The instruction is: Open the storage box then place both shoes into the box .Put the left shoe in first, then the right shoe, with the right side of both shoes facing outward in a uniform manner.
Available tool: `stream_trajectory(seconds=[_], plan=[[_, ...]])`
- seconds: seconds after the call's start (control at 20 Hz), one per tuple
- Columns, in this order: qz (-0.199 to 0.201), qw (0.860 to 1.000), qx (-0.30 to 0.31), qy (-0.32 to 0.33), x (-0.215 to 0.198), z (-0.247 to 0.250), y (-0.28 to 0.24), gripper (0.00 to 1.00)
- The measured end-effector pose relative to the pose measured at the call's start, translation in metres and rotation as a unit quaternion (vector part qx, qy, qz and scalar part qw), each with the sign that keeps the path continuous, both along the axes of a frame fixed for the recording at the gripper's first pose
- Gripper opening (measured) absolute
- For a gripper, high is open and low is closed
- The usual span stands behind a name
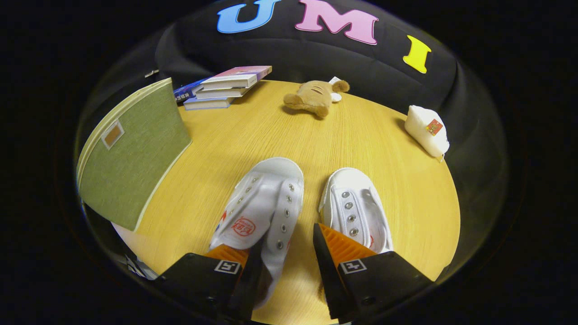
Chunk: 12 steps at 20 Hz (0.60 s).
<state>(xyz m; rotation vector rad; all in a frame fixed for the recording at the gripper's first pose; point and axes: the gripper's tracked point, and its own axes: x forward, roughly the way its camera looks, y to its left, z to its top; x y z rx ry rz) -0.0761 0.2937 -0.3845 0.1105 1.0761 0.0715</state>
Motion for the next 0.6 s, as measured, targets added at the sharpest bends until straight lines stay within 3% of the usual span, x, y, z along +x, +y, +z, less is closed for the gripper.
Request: stream_trajectory(seconds=[0.1, 0.2, 0.25, 0.35, 0.6], plan=[[0.004, 1.0, -0.004, 0.004, 0.001, -0.007, 0.006, 0.53], [-0.019, 0.999, -0.033, 0.009, -0.001, -0.012, -0.006, 0.32], [-0.03, 0.999, -0.024, 0.014, -0.001, -0.01, -0.006, 0.15], [-0.053, 0.998, 0.01, 0.023, 0.001, -0.008, -0.001, 0.08], [-0.089, 0.994, 0.054, 0.016, 0.009, 0.014, -0.003, 0.06]])
